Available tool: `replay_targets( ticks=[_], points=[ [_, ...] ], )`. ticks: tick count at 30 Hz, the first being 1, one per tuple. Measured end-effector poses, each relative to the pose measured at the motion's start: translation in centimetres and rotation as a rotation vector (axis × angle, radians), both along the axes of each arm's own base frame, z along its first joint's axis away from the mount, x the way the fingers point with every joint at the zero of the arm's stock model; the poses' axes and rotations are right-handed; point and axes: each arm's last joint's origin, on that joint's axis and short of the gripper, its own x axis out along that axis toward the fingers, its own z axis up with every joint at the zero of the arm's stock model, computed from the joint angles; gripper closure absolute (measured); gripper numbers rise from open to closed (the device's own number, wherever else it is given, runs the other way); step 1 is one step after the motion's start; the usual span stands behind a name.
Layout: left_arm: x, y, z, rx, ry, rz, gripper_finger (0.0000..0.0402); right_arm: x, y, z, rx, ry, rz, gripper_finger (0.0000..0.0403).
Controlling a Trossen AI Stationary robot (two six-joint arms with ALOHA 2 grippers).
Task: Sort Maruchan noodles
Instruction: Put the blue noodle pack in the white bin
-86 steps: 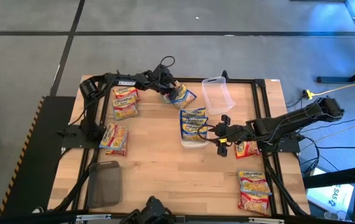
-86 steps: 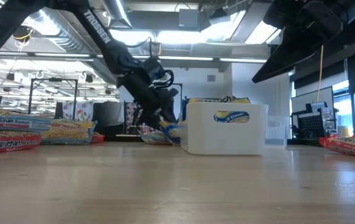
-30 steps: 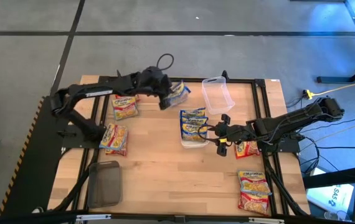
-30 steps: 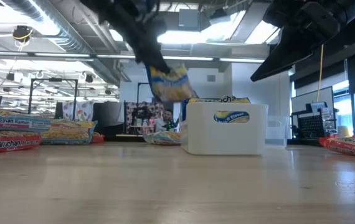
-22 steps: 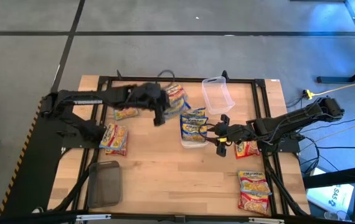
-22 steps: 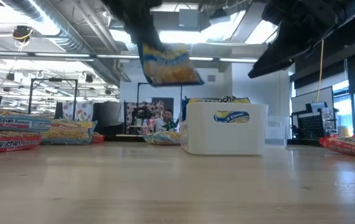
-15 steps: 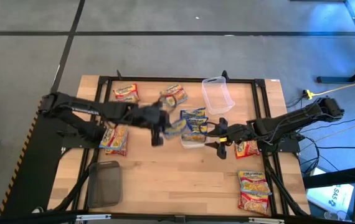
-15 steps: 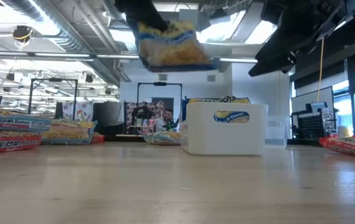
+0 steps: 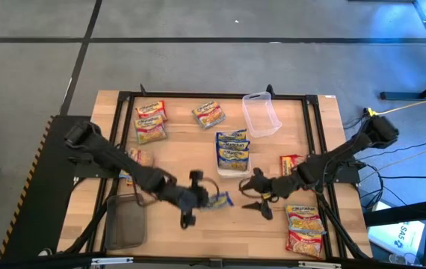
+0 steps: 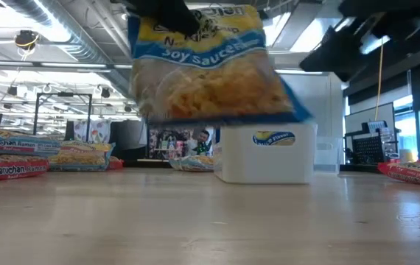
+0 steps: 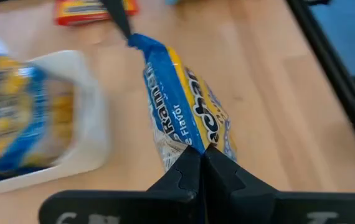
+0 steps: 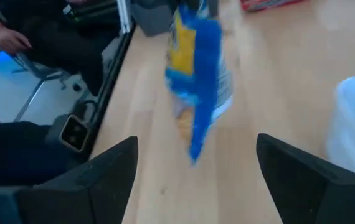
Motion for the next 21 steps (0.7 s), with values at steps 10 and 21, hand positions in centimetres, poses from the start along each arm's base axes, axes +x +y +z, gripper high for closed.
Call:
replay_targets(
  ticks=[10,21],
  points=[
    [1.1,-3.7,-5.0,0.037,0.022,-0.044,0.0402,3.2,3.1,3.0,0.006,0.059,-0.016,0.0100],
    [1.2,-3.8,-5.0,0.053,-0.011,0.012,0.0401,9.4,4.2,3.2,-0.076,0.238,-0.050,0.0100]
  ],
)
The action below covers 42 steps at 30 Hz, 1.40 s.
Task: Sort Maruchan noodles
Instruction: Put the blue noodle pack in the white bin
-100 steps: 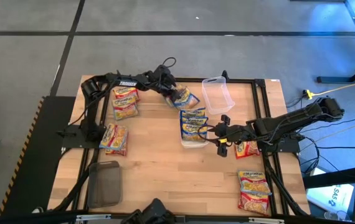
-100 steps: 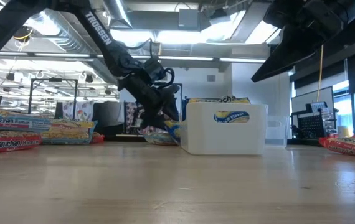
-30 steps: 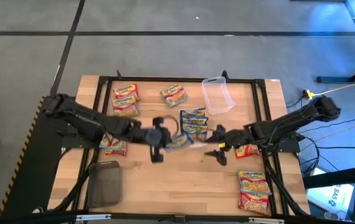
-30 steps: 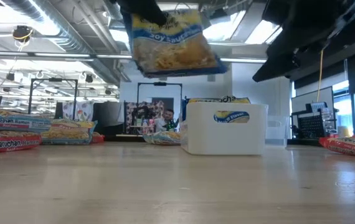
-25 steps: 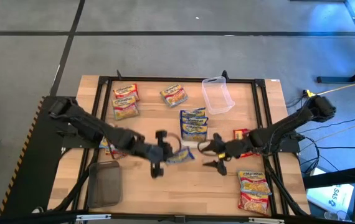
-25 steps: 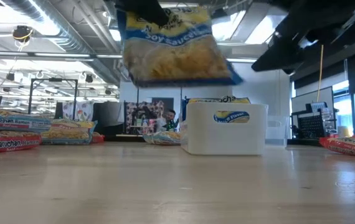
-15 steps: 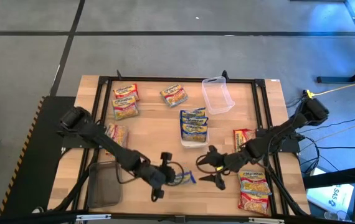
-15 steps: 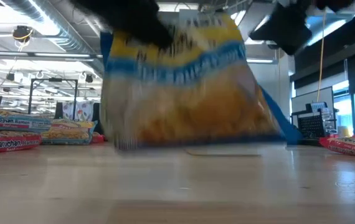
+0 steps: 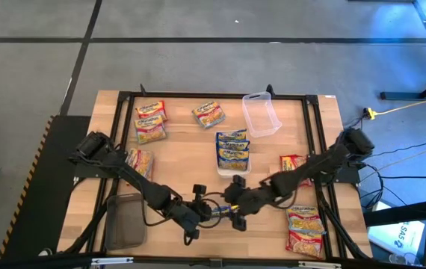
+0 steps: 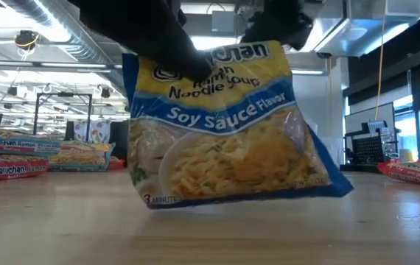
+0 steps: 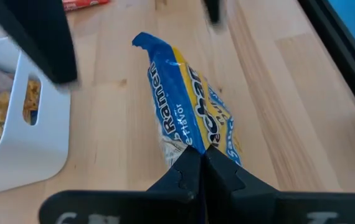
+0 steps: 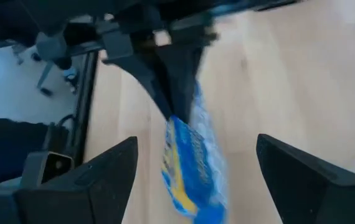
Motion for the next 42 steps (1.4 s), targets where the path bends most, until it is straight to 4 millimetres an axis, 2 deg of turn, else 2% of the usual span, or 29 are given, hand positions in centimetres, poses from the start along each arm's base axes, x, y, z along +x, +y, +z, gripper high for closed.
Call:
replay_targets(
  ticks=[4,8,17,23,26,32,37,42],
  points=[
    [0.0,-0.1,0.0,-0.002,-0.004,-0.003,0.0401,1.6,-0.1,-1.1,0.034,0.046,0.030,0.0100],
    [0.0,-0.2,0.0,-0.004,-0.005,-0.001,0.0401,2.2,-0.2,-2.8,0.047,0.101,0.044,0.0100],
    [0.0,-0.2,0.1,-0.009,-0.017,0.003,0.0401,2.9,0.3,-6.1,0.033,0.182,0.054,0.0100],
    [0.0,-0.2,0.2,-0.011,-0.022,0.005,0.0401,3.1,0.4,-7.1,0.027,0.203,0.053,0.0105],
    [0.1,-0.2,0.2,-0.011,-0.023,0.005,0.0402,3.1,0.4,-7.1,0.028,0.200,0.053,0.0133],
    [0.2,0.0,0.2,-0.015,-0.028,0.024,0.0395,3.1,0.4,-7.1,0.023,0.195,0.057,0.0221],
    [0.3,0.3,0.4,-0.043,-0.034,0.054,0.0350,3.1,0.4,-7.1,-0.007,0.186,0.064,0.0271],
    [-0.2,0.3,1.3,-0.075,-0.013,0.013,0.0316,3.1,0.3,-7.1,-0.019,0.188,0.077,0.0289]
  ],
)
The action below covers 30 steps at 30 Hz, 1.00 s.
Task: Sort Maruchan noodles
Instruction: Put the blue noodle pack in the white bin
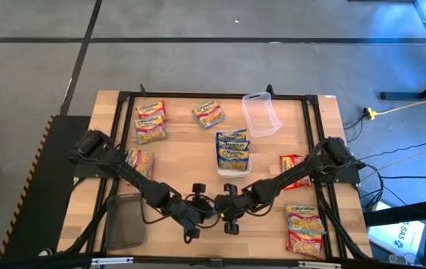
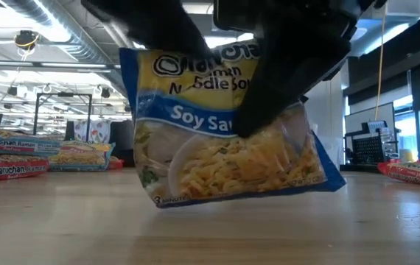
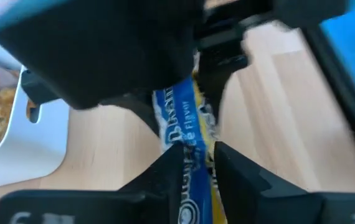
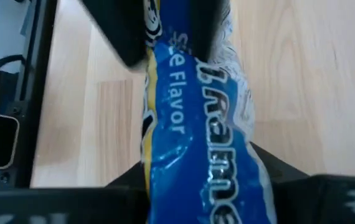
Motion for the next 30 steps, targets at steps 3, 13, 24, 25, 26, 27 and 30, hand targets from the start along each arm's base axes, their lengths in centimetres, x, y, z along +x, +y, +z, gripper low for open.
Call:
replay_targets(
  ticks=[3,13,24,25,26,27,30],
  points=[
    [-1.1,0.3,1.5,-0.033,0.034,-0.028,0.0314,-0.2,-0.1,0.4,-0.012,0.006,0.011,0.0293],
    [-4.1,-0.2,4.2,-0.050,0.067,-0.049,0.0316,-3.5,-0.9,6.1,-0.069,0.002,0.043,0.0303],
    [-3.7,-1.3,2.5,-0.054,0.076,-0.053,0.0316,-7.5,-5.0,11.7,-0.216,0.013,-0.029,0.0304],
    [-3.7,-1.3,2.7,-0.051,0.062,-0.045,0.0316,-7.7,-5.6,11.7,-0.242,0.033,-0.032,0.0304],
    [-3.7,-1.4,2.9,-0.047,0.044,-0.035,0.0316,-7.9,-5.9,11.7,-0.273,0.042,-0.026,0.0304],
    [-3.6,-1.4,3.0,-0.037,0.030,-0.020,0.0316,-8.1,-6.1,12.1,-0.295,0.019,-0.026,0.0304],
    [-4.0,-1.8,2.9,-0.021,0.021,-0.012,0.0316,-8.2,-7.1,13.7,-0.320,-0.064,-0.046,0.0304]
  ],
)
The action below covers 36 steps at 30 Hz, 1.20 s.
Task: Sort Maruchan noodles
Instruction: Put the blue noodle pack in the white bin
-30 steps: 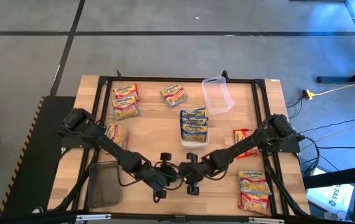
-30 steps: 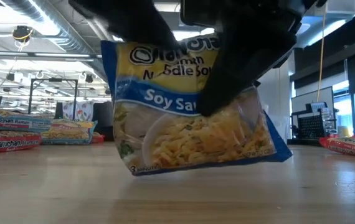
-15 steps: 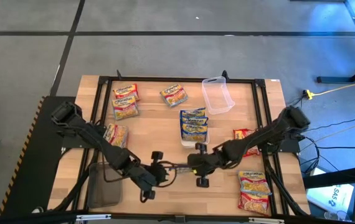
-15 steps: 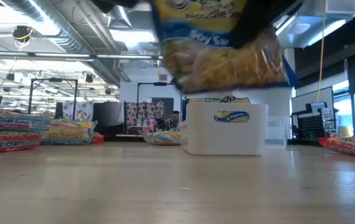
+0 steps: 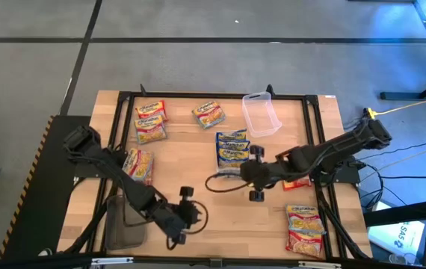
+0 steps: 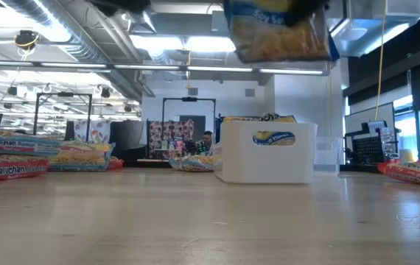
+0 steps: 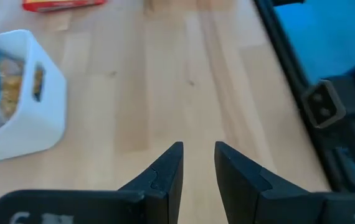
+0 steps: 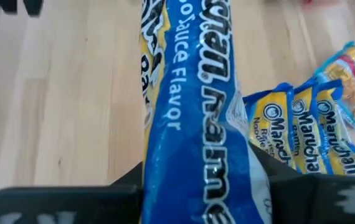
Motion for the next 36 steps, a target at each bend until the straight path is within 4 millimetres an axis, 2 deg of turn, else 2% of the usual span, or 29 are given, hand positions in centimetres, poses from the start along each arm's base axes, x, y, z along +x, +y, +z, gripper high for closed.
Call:
replay_targets(
  ticks=[3,7,13,16,19,21,30,36],
  points=[
    [-0.2,-0.2,-0.3,-0.008,-0.011,0.005,0.0316,-0.1,-1.1,-0.8,0.007,0.010,-0.008,0.0304],
    [-0.4,-0.2,-1.3,-0.036,-0.032,0.029,0.0316,0.4,-2.8,-1.9,0.062,-0.066,-0.002,0.0304],
    [-0.8,-0.2,-2.4,-0.081,-0.046,0.046,0.0316,1.0,-5.1,-5.5,0.127,-0.117,0.001,0.0304],
    [-1.0,0.0,-3.0,-0.096,-0.051,0.054,0.0316,0.8,-6.6,-7.5,0.146,-0.126,-0.028,0.0304],
    [-1.0,0.0,-3.2,-0.103,-0.058,0.055,0.0316,0.7,-7.6,-8.7,0.174,-0.172,-0.042,0.0304],
    [-1.0,0.0,-3.3,-0.102,-0.054,0.057,0.0316,0.2,-8.1,-9.7,0.188,-0.141,-0.056,0.0304],
    [-0.9,0.3,-3.2,-0.071,-0.077,0.089,0.0316,-0.5,-8.2,-11.3,0.220,-0.110,-0.061,0.0304],
    [-0.7,0.6,-3.2,-0.068,-0.081,0.103,0.0316,-0.1,-8.2,-12.6,0.223,-0.111,-0.065,0.0304]
  ],
)
